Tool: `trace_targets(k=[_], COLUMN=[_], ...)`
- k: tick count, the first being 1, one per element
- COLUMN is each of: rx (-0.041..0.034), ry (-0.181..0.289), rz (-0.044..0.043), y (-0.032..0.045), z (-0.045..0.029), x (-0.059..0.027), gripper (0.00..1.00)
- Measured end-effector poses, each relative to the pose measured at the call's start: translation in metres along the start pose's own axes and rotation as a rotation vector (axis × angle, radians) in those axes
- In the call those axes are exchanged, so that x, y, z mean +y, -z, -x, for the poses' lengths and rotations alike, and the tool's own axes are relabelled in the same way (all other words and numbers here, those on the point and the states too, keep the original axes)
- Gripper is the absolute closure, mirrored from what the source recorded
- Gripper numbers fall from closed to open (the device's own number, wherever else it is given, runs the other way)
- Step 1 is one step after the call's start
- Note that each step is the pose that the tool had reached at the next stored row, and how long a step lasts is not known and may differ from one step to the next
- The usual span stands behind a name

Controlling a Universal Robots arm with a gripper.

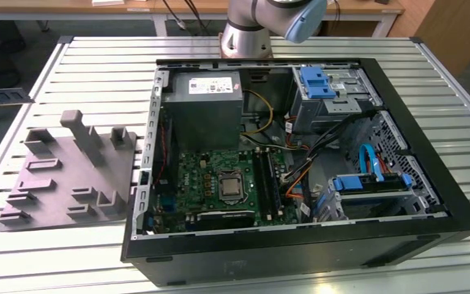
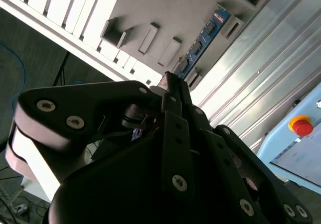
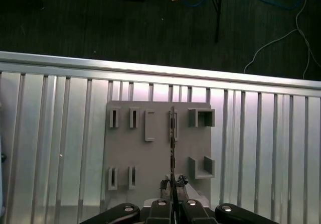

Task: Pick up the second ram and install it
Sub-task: 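Pick up the second ram and move it above second insertion slot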

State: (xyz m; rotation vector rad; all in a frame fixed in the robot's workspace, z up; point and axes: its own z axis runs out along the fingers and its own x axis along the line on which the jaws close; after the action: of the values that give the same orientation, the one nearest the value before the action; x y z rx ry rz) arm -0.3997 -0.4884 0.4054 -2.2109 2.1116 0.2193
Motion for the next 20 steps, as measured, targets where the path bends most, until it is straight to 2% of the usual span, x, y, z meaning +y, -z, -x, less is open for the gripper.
trace_targets(k=[3, 4, 5, 10, 11, 12, 16, 18, 20], rx=[0.0001, 0.0033, 0.0138, 0.1032, 0.1188, 0.1208, 0.1205, 0.1164, 0.1150], ry=[0.000, 0.000, -0.001, -0.005, -0.006, -0.006, -0.006, -0.006, -0.006], rz=[0.0000, 0.0003, 0.0009, 0.0044, 0.0051, 0.0050, 0.0053, 0.0058, 0.0061], y=[0.0000, 0.0001, 0.0002, -0.0002, -0.0002, -0.0003, -0.0006, -0.0017, -0.0028], z=[0.0000, -0.0001, 0.0000, 0.0016, 0.0018, 0.0017, 0.0017, 0.0013, 0.0006], x=[0.0000, -0.0001, -0.0001, -0.0004, -0.0005, -0.0005, -0.0017, -0.0071, -0.0160], gripper=[0.86, 0.86, 0.86, 0.86, 0.86, 0.86, 0.86, 0.86, 0.86])
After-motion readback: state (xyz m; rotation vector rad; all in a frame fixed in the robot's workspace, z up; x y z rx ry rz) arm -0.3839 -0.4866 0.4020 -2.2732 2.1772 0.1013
